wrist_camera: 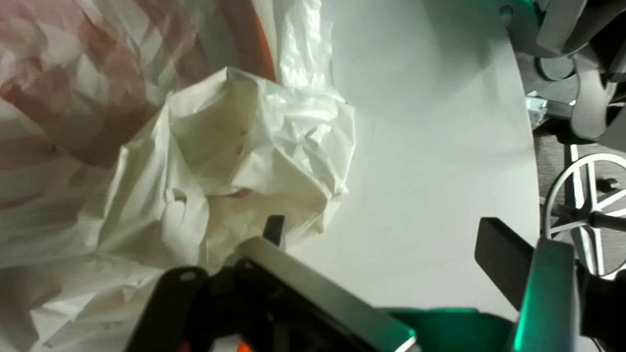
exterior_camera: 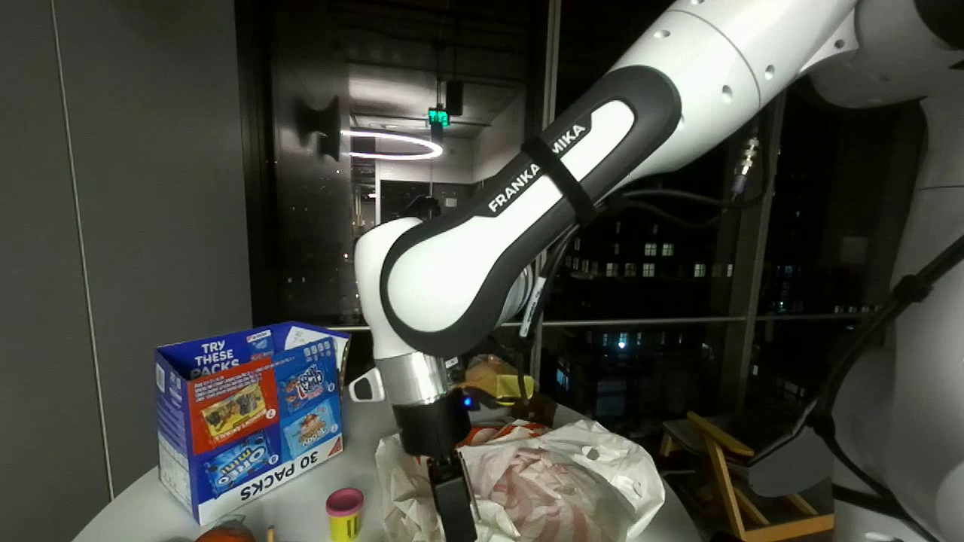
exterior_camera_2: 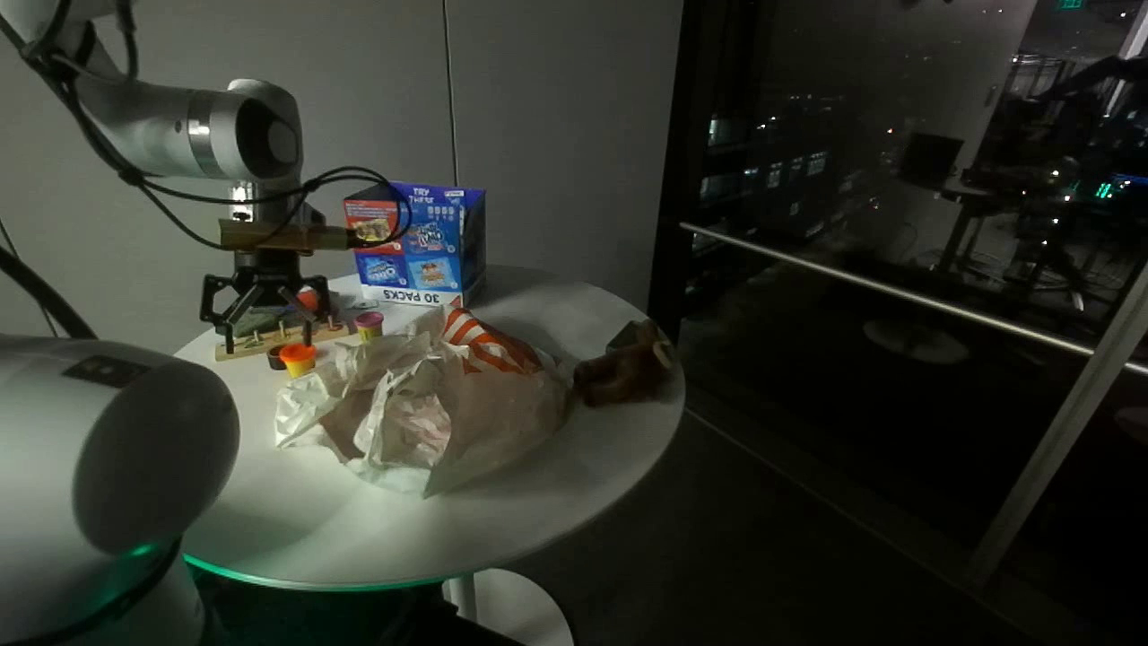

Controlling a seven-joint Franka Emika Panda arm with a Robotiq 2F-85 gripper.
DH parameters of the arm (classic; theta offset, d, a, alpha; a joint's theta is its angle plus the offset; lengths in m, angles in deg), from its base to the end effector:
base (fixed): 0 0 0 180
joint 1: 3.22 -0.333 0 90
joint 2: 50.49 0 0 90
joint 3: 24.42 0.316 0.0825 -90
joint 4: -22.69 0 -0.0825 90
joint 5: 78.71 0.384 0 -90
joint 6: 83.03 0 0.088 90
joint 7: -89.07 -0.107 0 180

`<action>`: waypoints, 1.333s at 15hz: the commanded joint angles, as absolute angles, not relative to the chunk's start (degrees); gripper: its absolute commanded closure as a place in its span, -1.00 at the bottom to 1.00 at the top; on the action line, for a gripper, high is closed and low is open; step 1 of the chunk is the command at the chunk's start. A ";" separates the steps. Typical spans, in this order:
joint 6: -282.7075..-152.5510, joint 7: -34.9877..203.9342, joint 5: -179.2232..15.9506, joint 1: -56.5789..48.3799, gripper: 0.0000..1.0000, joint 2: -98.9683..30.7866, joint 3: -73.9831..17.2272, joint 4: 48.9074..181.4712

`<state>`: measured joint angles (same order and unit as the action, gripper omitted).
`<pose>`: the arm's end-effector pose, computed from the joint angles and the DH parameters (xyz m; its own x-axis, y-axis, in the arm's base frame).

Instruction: Put the two yellow containers in the plastic, then lift the plastic

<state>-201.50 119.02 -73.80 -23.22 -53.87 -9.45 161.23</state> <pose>0.3638 0.2592 0.3106 0.4412 0.8678 -0.2285 0.8559 -0.4835 -0.1837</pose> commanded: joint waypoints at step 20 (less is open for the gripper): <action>-219.91 101.53 -97.94 -23.58 -0.32 -35.60 -6.99 152.09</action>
<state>-219.70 102.60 -95.84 -23.46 -36.93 -6.47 154.29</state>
